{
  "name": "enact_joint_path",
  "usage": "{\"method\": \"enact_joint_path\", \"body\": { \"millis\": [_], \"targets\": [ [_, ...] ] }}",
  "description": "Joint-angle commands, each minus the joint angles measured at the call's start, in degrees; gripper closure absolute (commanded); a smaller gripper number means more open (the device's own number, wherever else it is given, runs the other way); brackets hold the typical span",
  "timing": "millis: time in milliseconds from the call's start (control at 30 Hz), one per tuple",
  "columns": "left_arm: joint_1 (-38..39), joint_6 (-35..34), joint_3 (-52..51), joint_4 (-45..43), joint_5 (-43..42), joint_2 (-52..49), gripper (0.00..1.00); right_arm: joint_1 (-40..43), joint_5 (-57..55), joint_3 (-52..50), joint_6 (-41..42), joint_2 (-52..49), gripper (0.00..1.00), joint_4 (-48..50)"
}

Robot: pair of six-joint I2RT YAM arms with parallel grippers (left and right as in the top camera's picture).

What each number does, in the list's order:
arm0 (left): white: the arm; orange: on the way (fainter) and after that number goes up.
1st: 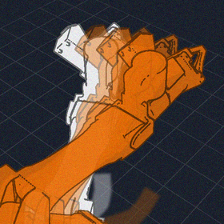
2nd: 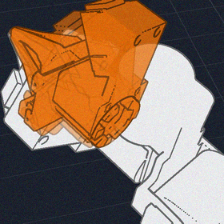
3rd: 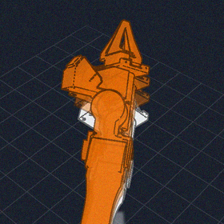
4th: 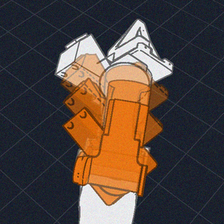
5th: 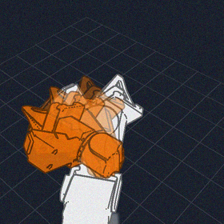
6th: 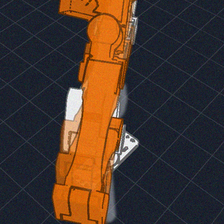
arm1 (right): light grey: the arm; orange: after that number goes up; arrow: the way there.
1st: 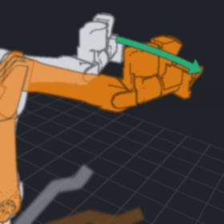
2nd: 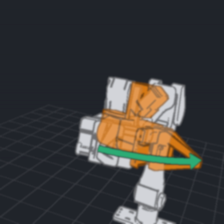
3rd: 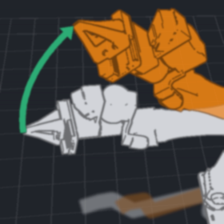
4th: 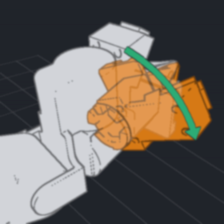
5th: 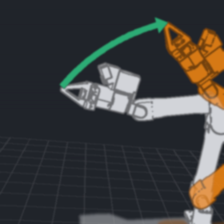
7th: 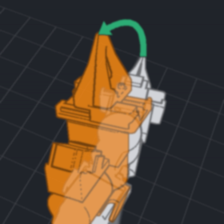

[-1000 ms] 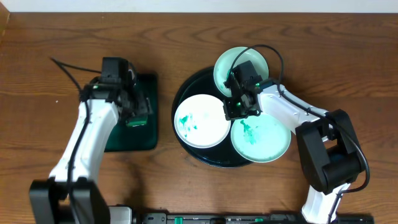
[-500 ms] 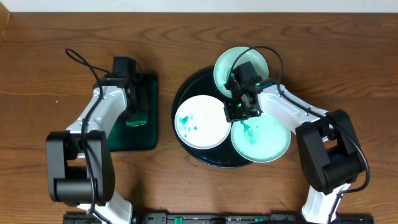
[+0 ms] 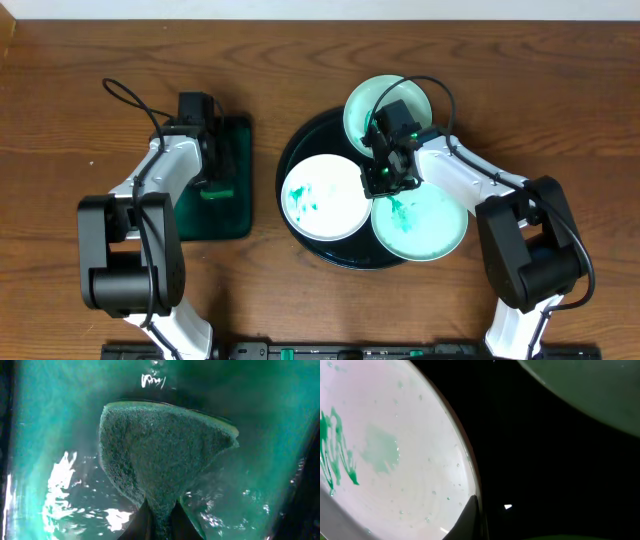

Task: Clean dirty plates on tray and stack at the side
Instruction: 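Grasp the green sponge with the left gripper and lift it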

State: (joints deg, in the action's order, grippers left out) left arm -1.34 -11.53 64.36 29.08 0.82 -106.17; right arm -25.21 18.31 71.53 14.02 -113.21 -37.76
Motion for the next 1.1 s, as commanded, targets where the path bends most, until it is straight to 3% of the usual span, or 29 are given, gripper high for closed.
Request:
{"method": "enact_joint_path", "body": {
  "millis": [0, 233, 400, 1067],
  "targets": [
    [0.2, 1.2, 0.9, 1.1, -0.7, 5.2, 0.93, -0.7, 1.2, 0.0, -1.0, -0.3, 0.99, -1.1],
    [1.7, 1.4, 0.9, 7.8, -0.1, 23.1, 0.93, -0.7, 1.2, 0.0, -1.9, -0.3, 0.99, -1.0],
    [1.7, 7.3, 0.9, 7.4, -0.1, 30.1, 0.93, -0.7, 1.2, 0.0, -2.3, -0.3, 0.99, -1.0],
    [1.7, 14.6, 0.9, 2.7, -0.2, 34.8, 0.93, -0.7, 1.2, 0.0, -2.3, -0.3, 0.99, -1.0]
  ]
}}
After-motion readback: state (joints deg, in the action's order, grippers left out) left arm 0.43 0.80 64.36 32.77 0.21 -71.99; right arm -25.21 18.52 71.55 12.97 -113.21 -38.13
